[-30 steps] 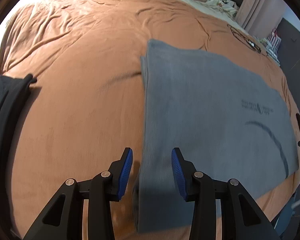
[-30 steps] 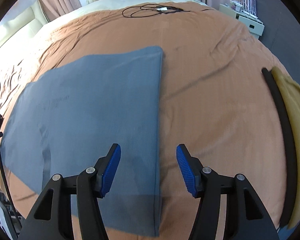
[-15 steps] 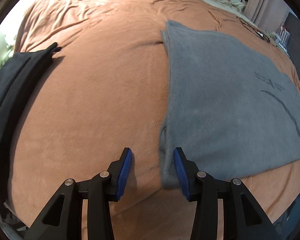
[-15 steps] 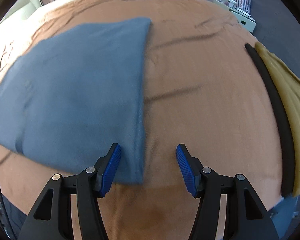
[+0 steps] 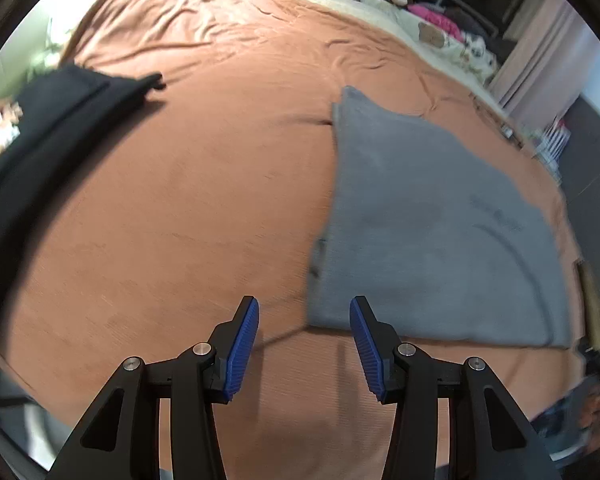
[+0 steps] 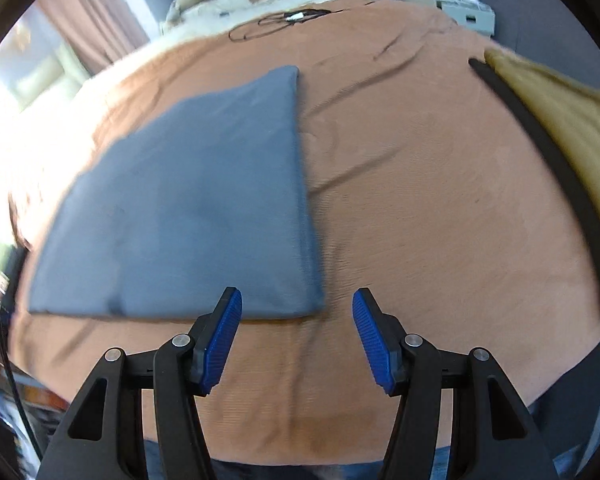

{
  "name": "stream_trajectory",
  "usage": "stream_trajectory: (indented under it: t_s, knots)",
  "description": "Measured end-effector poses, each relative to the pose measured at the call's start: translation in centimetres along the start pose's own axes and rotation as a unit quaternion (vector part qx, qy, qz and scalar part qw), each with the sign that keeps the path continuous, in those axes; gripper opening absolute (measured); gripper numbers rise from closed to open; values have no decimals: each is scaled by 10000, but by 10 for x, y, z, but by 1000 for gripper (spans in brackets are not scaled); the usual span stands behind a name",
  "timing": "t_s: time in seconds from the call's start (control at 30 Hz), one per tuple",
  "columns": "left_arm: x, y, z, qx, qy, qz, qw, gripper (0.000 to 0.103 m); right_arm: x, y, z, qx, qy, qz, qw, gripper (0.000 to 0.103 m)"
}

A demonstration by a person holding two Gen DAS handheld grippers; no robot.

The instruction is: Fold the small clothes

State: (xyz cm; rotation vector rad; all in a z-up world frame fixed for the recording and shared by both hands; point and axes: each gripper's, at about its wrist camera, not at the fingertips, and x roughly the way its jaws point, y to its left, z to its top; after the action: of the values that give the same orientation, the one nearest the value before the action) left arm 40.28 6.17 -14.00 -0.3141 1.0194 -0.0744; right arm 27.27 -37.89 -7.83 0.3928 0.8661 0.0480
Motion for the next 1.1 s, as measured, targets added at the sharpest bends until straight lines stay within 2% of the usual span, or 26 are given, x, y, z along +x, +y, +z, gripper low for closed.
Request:
stream_trajectory:
  t_s: [0.07,0.13,0.23,0.47,0.53,0.63,0.77,0.97,1.1]
  knots:
    - [3,-2,-4,-120,46,-162,9998,50,1,-5,-5,313,-17,380,9988,56]
    - [8,-5,-6,-247,92,-277,9993,50,6,-13,-9,599,22,590,9965,56]
    - [15,-1,-12,-685,206,-641,9954,50,10,-26,-15,1032,24,856,9910,56]
    - [33,9,-25,-1455,471,-1197,9810,50,22,-59,-34,2023,33,1726,9640,51]
    - [35,11,-25,-1598,446,-1253,9782,50,28,-66,-37,2113,38,1778,9611,51]
    - [39,12,-24,-1772,402,-1299,9747,50,38,-76,-42,2350,10,1804,9551,42]
    - [42,16,-23,-2075,228,-1383,9681,50,42,-89,-45,2786,-163,1934,9406,42]
    - [42,21,-26,-2553,-201,-1474,9553,49,48,-78,-56,3052,-447,1937,9313,42]
    - [40,12,-26,-2579,-355,-1358,9559,45,45,-66,-70,3237,-681,1854,9253,38]
